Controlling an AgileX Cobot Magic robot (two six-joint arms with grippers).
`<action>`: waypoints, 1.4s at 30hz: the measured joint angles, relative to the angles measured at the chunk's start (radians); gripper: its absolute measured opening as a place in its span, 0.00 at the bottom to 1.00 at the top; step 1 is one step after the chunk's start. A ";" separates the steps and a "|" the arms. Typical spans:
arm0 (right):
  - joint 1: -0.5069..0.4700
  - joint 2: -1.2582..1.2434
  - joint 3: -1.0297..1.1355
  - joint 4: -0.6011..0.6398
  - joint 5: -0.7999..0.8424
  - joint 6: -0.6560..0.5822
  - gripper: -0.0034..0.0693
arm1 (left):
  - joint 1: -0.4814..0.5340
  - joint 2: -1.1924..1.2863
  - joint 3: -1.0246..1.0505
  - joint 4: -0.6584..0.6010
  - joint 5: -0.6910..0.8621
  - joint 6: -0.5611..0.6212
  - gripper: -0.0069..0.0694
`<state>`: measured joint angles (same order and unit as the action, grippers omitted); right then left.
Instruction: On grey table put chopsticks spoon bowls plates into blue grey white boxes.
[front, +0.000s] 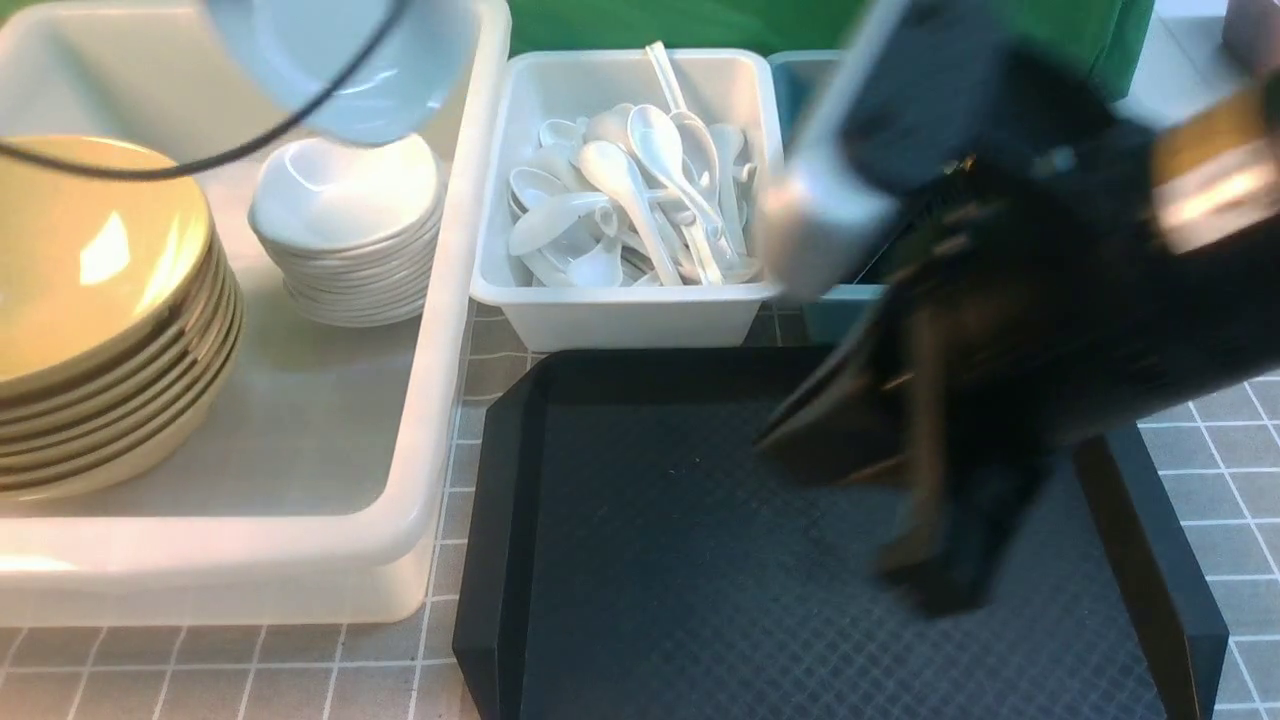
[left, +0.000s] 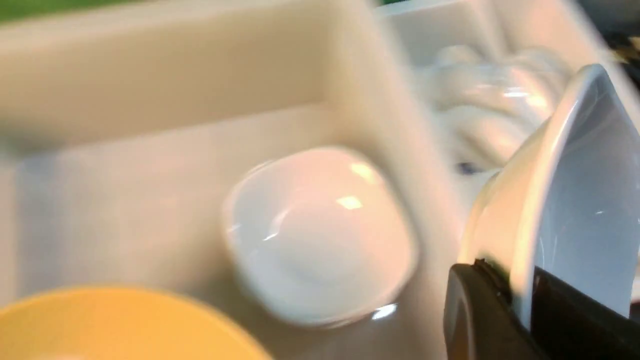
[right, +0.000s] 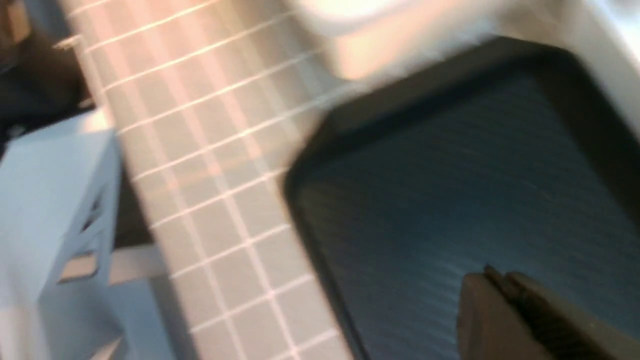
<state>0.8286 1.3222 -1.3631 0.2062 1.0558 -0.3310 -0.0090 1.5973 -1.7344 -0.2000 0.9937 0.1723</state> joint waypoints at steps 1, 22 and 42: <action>0.027 0.029 -0.015 -0.011 0.004 -0.002 0.13 | 0.051 0.016 0.038 -0.037 -0.041 -0.001 0.09; 0.048 0.062 -0.026 -0.154 0.071 0.072 0.13 | 0.093 0.302 0.104 -0.150 -0.331 0.176 0.34; 0.048 0.062 -0.026 -0.159 0.113 0.074 0.14 | 0.086 0.151 -0.029 -0.057 -0.131 0.162 0.73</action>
<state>0.8764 1.3843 -1.3894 0.0473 1.1684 -0.2575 0.0772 1.7481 -1.7638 -0.2573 0.8622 0.3340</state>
